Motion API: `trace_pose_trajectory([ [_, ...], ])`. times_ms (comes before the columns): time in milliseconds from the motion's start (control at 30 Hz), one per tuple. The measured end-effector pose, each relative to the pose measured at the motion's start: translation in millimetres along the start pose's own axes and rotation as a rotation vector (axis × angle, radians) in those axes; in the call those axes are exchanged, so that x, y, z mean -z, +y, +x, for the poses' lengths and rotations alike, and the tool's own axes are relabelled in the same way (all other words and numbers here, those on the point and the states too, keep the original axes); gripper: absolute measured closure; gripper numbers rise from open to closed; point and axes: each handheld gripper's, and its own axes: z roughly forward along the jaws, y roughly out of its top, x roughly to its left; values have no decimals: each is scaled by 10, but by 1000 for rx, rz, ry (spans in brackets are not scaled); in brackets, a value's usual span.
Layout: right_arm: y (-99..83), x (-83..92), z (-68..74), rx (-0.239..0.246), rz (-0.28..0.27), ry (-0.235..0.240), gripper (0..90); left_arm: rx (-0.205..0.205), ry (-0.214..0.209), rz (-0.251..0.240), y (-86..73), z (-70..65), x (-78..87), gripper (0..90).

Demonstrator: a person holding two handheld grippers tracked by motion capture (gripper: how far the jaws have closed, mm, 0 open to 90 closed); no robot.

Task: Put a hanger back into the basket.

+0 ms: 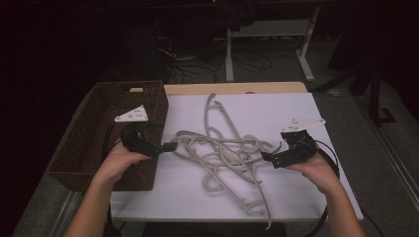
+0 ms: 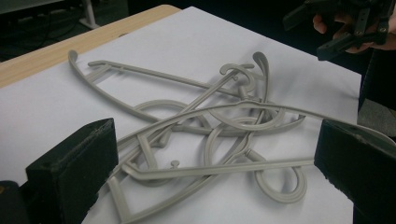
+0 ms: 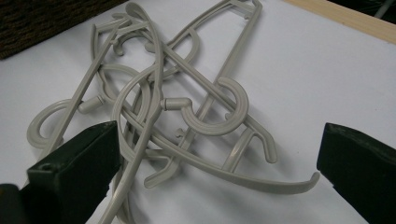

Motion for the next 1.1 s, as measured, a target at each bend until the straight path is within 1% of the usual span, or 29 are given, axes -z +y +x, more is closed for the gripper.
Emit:
trace_pose_trajectory([
  [33, -2, -9, -3, 2, 3, 2, 0, 4, 0, 1, 26, -32, -56, 0],
  [67, -2, -9, -3, 2, 3, 2, 0, 4, 0, 1, 26, -32, -56, 0],
  [100, -13, -12, -6, -3, 4, 7, 0, 15, -2, 3, 53, -66, -121, 0],
  [133, -13, -12, -6, -3, 4, 7, 0, 15, -2, 3, 53, -66, -121, 0],
  [200, -25, -13, -10, -3, 6, 7, 0, 16, -4, 7, 84, -112, -192, 0],
  [233, -30, -10, -15, -7, 7, 7, 0, 15, -4, 16, 117, -163, -274, 0],
  [267, -31, -6, -17, -8, 5, 7, 0, 13, -2, 23, 131, -188, -316, 0],
  [300, -31, -3, -18, -9, 0, 8, 0, 13, -2, 23, 131, -188, -316, 1],
  [333, -32, 4, -18, -7, 0, 9, 0, 9, -2, 29, 144, -210, -362, 12],
  [367, -33, 8, -16, -9, 0, 9, 0, 7, -5, 37, 158, -248, -454, 39],
  [400, -33, 8, -16, -9, 0, 9, 0, 7, -5, 37, 158, -248, -454, 58],
  [433, -34, 9, -11, -9, 0, 9, 0, 5, -5, 57, 157, -275, -553, 75],
  [467, -34, 9, -11, -9, 0, 9, 0, 5, -5, 57, 157, -275, -553, 103],
  [500, -32, 0, -7, -8, 1, 13, 0, 5, 8, 71, 135, -290, -646, 149],
  [533, -30, -5, -7, -6, 3, 14, 0, 5, 17, 83, 118, -288, -690, 168],
  [567, -29, -9, -4, -7, 5, 16, 0, 3, 25, 97, 96, -285, -733, 210],
  [633, -36, -19, 0, -6, 7, 17, 0, 11, 57, 125, 47, -265, -819, 302],
  [667, -43, -22, 2, -5, 9, 19, 0, 11, 57, 125, 47, -265, -819, 366],
  [700, -51, -25, 3, -7, 11, 21, 0, 17, 72, 158, -4, -242, -907, 434],
  [767, -58, -30, 2, -10, 14, 20, 0, 28, 94, 193, -45, -222, -999, 552],
  [800, -58, -33, 1, -9, 12, 20, 0, 31, 101, 207, -66, -207, -1048, 607],
  [867, -57, -34, 7, -5, 13, 19, 0, 41, 134, 234, -102, -172, -1142, 714],
  [900, -56, -32, 11, -3, 12, 22, 0, 48, 144, 239, -117, -152, -1184, 760],
  [933, -55, -30, 14, -3, 12, 22, 0, 57, 157, 248, -131, -128, -1226, 798],
  [967, -55, -29, 15, -4, 10, 21, 0, 57, 157, 248, -131, -128, -1226, 840],
  [1000, -55, -29, 15, -4, 10, 21, 0, 57, 171, 259, -142, -104, -1268, 840],
  [1033, -57, -29, 13, -4, 10, 23, 0, 78, 179, 275, -165, -56, -1351, 891],
  [1067, -57, -29, 13, -4, 10, 23, 0, 78, 179, 275, -165, -56, -1351, 898],
  [1100, -60, -29, 10, -4, 12, 24, 0, 81, 189, 298, -183, -24, -1429, 899],
])
